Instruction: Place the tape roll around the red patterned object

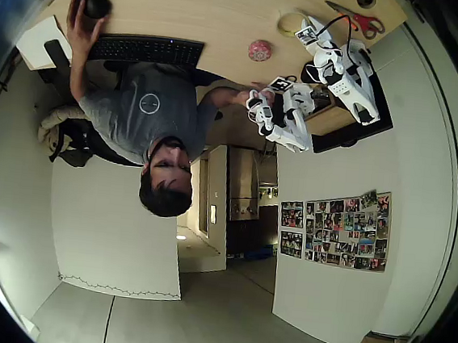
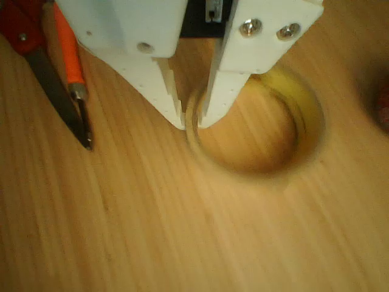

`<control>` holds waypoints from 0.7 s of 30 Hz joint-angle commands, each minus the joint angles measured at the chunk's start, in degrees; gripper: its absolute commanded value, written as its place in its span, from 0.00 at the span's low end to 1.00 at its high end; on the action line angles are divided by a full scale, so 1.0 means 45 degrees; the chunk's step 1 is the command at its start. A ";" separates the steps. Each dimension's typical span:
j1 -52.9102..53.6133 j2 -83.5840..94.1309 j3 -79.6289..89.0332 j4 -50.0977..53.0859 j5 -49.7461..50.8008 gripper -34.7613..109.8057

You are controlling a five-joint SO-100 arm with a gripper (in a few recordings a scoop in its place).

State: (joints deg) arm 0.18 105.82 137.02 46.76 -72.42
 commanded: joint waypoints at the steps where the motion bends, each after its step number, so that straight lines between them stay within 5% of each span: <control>1: 0.0137 0.0215 -0.0430 0.0313 -0.0234 0.24; 21: -0.1309 0.3301 -0.3926 0.3926 -0.3242 0.24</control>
State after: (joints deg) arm -1.93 117.77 123.05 63.37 -86.48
